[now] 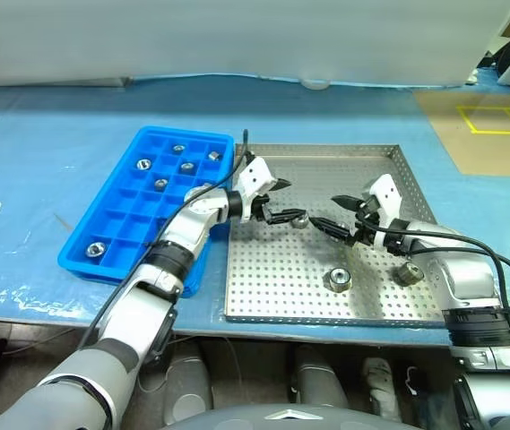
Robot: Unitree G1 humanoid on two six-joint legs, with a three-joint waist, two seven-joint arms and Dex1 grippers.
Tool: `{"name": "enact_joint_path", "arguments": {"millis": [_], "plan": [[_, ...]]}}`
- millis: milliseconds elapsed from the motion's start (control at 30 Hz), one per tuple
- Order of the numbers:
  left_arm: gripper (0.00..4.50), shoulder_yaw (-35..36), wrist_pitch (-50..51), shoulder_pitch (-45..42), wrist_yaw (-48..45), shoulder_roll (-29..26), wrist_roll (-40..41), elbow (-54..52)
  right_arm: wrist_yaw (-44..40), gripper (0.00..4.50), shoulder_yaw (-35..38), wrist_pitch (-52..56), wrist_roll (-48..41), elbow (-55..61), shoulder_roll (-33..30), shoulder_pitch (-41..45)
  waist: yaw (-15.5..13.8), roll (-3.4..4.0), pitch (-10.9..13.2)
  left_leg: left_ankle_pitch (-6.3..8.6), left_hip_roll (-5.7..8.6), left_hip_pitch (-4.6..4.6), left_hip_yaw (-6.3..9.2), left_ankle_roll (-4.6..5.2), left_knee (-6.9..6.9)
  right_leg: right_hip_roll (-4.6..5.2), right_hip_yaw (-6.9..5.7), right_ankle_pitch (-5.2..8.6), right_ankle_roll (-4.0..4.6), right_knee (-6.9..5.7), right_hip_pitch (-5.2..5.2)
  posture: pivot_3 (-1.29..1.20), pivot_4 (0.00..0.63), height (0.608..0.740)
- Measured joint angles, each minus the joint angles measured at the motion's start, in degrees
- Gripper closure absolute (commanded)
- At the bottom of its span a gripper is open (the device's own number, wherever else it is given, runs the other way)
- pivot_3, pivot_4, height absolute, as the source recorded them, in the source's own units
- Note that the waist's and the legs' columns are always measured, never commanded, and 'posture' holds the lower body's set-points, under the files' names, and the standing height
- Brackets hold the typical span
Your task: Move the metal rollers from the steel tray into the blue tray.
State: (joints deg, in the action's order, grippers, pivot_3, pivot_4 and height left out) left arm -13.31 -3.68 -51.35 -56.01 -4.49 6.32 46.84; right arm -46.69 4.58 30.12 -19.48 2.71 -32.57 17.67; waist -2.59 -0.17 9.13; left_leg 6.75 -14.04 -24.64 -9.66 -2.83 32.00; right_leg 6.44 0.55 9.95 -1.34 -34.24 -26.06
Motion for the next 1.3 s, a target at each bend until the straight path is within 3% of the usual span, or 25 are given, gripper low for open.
{"name": "enact_joint_path", "arguments": {"millis": [300,400,567,733,833,967,1100,1300], "plan": [[0.56,-1.7,-7.1,-5.4,-0.7,2.3,-7.6,16.7,3.9,0.00,2.9,1.7,-1.4,5.2,-0.5,-5.3,0.6,-0.01,0.0,0.05,0.07,0.20,-0.30,0.07,-0.06,-0.01,0.40,0.02,-0.27,0.18,-0.01,-0.33,0.150,0.740],[1.12,-2.9,-9.1,-5.4,2.4,2.7,-10.9,19.4,4.7,0.00,3.4,1.8,-1.9,6.2,-0.5,-5.5,0.6,-0.02,0.0,0.09,0.13,0.14,-0.34,0.16,-0.09,-0.01,0.50,-0.11,-0.35,0.48,0.06,-0.32,0.150,0.740],[2.73,-0.5,-8.8,-5.5,4.0,4.8,-10.5,20.2,5.5,0.00,3.2,1.7,-2.0,6.3,-0.5,-5.7,0.4,-0.02,0.0,0.18,0.23,0.12,-0.39,0.29,-0.07,0.04,0.59,-0.16,-0.26,0.55,0.09,-0.31,0.150,0.740],[2.83,2.4,-6.9,-4.6,4.1,4.8,-8.9,18.9,5.3,0.00,1.8,1.5,-1.8,5.0,-0.5,-4.5,0.5,-0.02,0.0,0.18,0.21,0.16,-0.41,0.30,-0.10,0.03,0.61,-0.16,-0.26,0.56,0.07,-0.24,0.150,0.740],[2.83,4.9,-4.9,-2.4,5.0,3.9,-6.9,13.4,4.3,0.00,-0.1,0.8,-1.5,2.6,-0.2,-2.4,0.6,-0.02,0.0,0.18,0.21,0.19,-0.42,0.29,-0.11,0.03,0.62,-0.16,-0.26,0.54,0.05,-0.19,0.150,0.740],[2.83,8.0,-4.5,1.8,14.6,1.9,-6.6,3.7,2.9,0.00,-1.9,-1.1,-0.7,-1.5,0.2,0.9,0.5,-0.03,0.0,0.18,0.19,0.14,-0.42,0.29,-0.13,0.02,0.58,-0.16,-0.26,0.54,0.04,-0.12,0.150,0.740],[2.83,13.6,-0.8,7.9,29.1,2.0,-5.9,-13.9,0.4,0.00,-4.9,-3.4,0.6,-7.5,1.5,5.8,0.2,-0.06,0.0,0.19,0.14,-0.07,-0.41,0.31,-0.14,0.03,0.46,-0.17,-0.24,0.56,-0.08,-0.05,0.150,0.740],[2.83,17.0,10.0,19.0,42.2,2.3,-6.4,-38.5,-3.5,0.00,-8.4,-7.4,2.9,-15.8,4.1,12.0,-0.6,-0.07,0.0,0.20,0.03,-0.36,-0.35,0.36,-0.06,0.03,0.23,-0.17,-0.22,0.58,-0.20,0.08,0.150,0.740]]}}
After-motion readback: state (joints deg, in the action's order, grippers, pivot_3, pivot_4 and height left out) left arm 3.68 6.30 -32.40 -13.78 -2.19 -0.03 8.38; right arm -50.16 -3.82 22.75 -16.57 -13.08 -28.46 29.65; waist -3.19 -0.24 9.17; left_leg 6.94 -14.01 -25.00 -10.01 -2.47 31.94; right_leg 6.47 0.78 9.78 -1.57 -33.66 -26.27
